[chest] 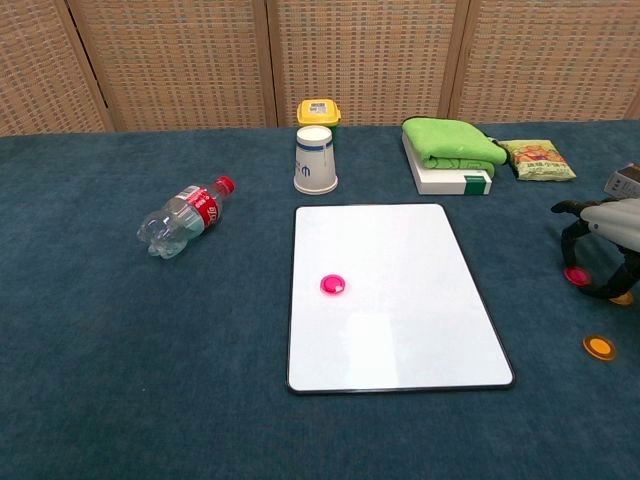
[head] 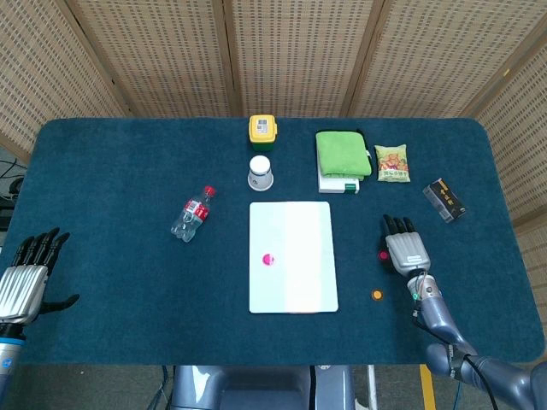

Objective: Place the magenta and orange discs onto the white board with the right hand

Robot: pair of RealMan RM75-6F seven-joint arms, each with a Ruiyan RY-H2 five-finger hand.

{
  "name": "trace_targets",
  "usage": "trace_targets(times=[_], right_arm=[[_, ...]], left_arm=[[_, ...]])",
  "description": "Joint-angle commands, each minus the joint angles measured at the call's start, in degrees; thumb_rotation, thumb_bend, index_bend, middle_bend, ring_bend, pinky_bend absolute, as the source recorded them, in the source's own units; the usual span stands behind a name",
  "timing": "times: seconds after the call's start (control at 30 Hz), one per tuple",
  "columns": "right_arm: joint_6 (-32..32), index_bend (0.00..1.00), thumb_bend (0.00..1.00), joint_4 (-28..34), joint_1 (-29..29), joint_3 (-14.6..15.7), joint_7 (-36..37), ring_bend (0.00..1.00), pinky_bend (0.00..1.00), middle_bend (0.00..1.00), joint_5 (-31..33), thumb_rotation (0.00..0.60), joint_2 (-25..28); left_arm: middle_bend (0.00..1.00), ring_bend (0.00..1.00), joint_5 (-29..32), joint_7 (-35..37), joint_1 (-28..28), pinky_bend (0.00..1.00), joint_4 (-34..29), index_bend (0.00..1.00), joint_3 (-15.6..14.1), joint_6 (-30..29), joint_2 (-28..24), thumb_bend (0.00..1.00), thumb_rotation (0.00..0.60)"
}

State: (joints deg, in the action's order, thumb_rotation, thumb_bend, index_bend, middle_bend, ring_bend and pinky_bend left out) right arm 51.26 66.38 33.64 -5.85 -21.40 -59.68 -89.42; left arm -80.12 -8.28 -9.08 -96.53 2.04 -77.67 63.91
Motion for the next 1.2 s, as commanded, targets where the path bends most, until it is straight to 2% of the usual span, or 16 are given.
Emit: trace_targets(times=[0.03,0.27,0.4,0.53,0.7,1.0,1.2], right_arm=[[0.29,0.55,0.36,-0.18,-0.11,-0.15,0.64,0.00,0.00,0.00,-0.63,0.600,-0.14],[0.93,0.55,0.36,2.40,0.60,-1.20,1.42,0.00,0.00,0.00,-2.37,0.600,0.49],[1.55,0.55,0.36,8.29,2.93,-3.08,0.34,0.00,0.00,0.00,-4.11,0.600,1.02],[1.52,0.55,0.36,11.74,5.24,-4.10,-3.26,0.00,0.00,0.00,-4.05,0.600,0.02],[0.73,0.55,0.36,13.92,8.81,-5.40,-10.49,0.00,0.00,0.00,0.66,0.600,-4.20],[1.76,0.55,0.36,13.04,11.59,-4.42,-17.87,0.00,0.00,0.00,5.71,0.600,-9.90],[2.65,0.54,0.36,12.30,12.34,-4.38,-19.43,0.00,0.00,0.00,7.49,0.600,-11.06]], left_arm=[[0.00,0.00,-0.01,0.00,0.01,0.00,0.01,0.00,-0.01,-0.01,0.02,0.00,0.600],[0.00,0.00,0.04,-0.02,-0.04,0.00,-0.09,0.00,-0.04,0.11,-0.02,0.00,0.600],[0.00,0.00,-0.03,-0.13,-0.15,0.00,-0.13,0.00,-0.05,0.22,0.02,0.00,0.600],[0.00,0.00,0.09,-0.21,-0.22,0.00,-0.16,0.00,-0.04,0.37,0.03,0.00,0.600],[0.00,0.00,0.21,0.14,-0.14,0.00,-0.08,0.00,-0.01,0.29,-0.04,0.00,0.600],[0.00,0.00,0.27,0.97,0.10,0.00,0.11,0.00,-0.09,0.17,-0.34,0.00,0.600],[0.00,0.00,0.13,1.22,0.08,0.00,0.13,0.00,-0.16,0.26,-0.40,0.00,0.600]])
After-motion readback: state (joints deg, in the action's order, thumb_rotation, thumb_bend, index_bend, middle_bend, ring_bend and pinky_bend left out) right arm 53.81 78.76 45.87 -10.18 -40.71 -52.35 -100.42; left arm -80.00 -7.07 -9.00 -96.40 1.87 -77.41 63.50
